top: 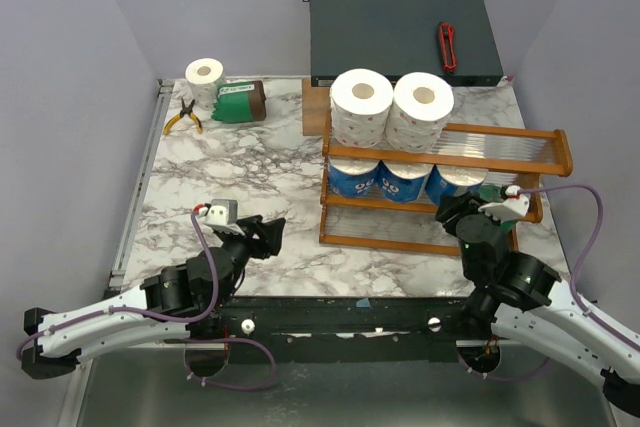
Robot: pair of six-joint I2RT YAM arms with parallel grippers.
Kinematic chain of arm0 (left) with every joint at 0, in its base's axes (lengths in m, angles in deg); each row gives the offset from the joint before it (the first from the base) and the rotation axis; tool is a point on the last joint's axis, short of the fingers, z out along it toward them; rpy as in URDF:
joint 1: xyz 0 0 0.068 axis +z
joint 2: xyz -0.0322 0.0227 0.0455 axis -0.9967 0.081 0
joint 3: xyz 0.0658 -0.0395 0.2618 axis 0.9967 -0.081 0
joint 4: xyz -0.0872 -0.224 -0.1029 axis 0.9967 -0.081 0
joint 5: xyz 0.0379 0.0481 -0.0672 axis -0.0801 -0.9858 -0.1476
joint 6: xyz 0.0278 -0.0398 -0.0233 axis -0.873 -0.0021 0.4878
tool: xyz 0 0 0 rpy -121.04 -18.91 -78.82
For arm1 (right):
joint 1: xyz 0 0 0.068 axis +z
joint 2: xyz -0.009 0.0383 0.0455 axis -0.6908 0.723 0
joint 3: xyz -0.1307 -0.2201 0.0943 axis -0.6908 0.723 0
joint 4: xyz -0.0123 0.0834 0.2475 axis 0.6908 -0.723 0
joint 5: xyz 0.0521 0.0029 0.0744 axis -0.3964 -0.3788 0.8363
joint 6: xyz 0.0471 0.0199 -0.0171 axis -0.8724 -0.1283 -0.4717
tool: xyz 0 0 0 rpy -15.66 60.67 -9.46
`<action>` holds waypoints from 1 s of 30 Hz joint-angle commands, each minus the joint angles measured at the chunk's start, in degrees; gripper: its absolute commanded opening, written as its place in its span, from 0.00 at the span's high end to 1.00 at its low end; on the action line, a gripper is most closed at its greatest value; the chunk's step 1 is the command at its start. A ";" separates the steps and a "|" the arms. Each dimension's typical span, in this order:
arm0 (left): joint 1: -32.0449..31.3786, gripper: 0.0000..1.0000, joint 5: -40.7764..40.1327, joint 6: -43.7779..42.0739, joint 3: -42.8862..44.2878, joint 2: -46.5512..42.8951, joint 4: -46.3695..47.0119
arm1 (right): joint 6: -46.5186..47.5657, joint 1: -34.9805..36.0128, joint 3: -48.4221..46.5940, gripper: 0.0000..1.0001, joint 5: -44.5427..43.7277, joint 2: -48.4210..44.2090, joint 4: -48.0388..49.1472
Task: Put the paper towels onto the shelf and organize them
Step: Adjust the paper towel at the center of the board.
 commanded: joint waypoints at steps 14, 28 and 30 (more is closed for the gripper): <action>6.17 0.36 -2.11 -3.08 7.87 1.77 -5.20 | 7.69 0.04 -4.87 0.24 18.77 -1.06 -1.55; 49.00 0.27 43.33 3.58 22.36 24.65 -6.72 | 13.57 0.07 -3.76 0.13 49.67 4.10 5.42; 55.22 0.26 50.56 6.49 21.86 26.26 -3.54 | 13.71 0.09 -2.91 0.13 50.83 3.37 6.36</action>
